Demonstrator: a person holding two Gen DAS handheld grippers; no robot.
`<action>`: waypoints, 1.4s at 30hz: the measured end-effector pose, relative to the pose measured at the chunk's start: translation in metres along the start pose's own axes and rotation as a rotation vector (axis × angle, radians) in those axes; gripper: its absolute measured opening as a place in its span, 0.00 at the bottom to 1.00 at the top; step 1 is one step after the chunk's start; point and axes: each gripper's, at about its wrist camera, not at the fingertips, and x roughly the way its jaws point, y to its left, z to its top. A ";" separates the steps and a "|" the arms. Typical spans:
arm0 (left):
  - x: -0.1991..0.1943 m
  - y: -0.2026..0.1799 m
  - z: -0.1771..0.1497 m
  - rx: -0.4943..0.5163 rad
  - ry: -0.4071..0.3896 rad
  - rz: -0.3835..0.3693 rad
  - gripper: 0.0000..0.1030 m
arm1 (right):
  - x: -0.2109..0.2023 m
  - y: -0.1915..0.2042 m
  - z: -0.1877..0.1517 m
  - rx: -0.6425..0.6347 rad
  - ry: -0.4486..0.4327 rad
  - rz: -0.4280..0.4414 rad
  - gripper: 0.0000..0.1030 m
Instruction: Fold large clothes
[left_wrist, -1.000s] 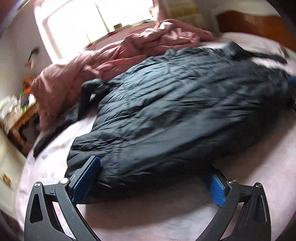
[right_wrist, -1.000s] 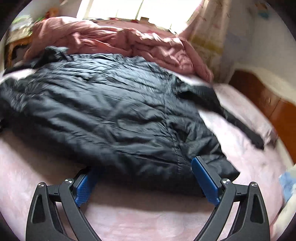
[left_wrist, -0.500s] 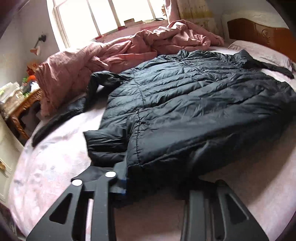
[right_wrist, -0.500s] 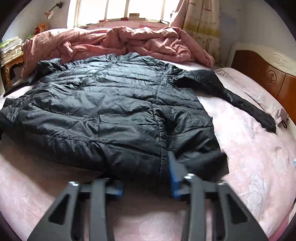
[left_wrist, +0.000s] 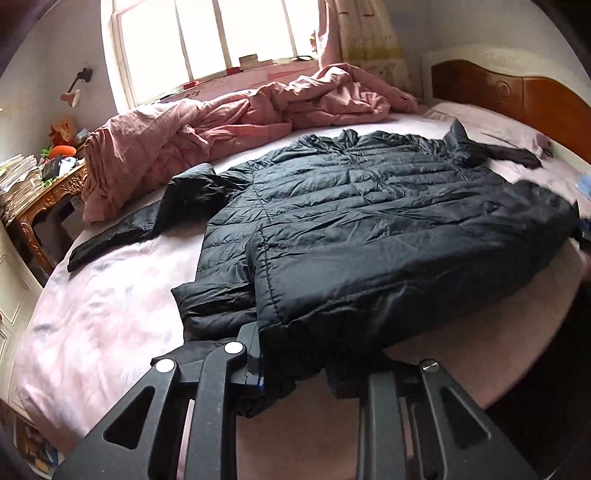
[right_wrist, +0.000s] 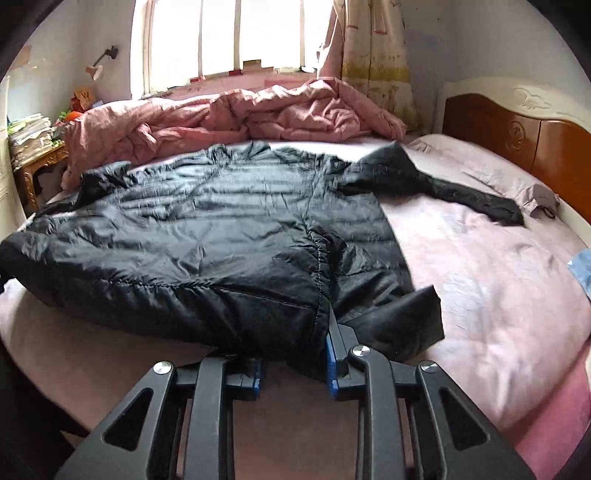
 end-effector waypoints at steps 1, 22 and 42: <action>-0.003 0.000 -0.002 0.001 0.003 -0.002 0.24 | -0.005 -0.001 0.001 -0.005 -0.010 -0.002 0.29; 0.080 0.050 0.097 -0.031 -0.109 0.077 0.95 | 0.105 -0.019 0.114 -0.045 -0.079 -0.114 0.83; 0.150 0.122 0.056 -0.471 0.088 -0.323 0.37 | 0.162 -0.118 0.085 0.331 0.165 0.104 0.34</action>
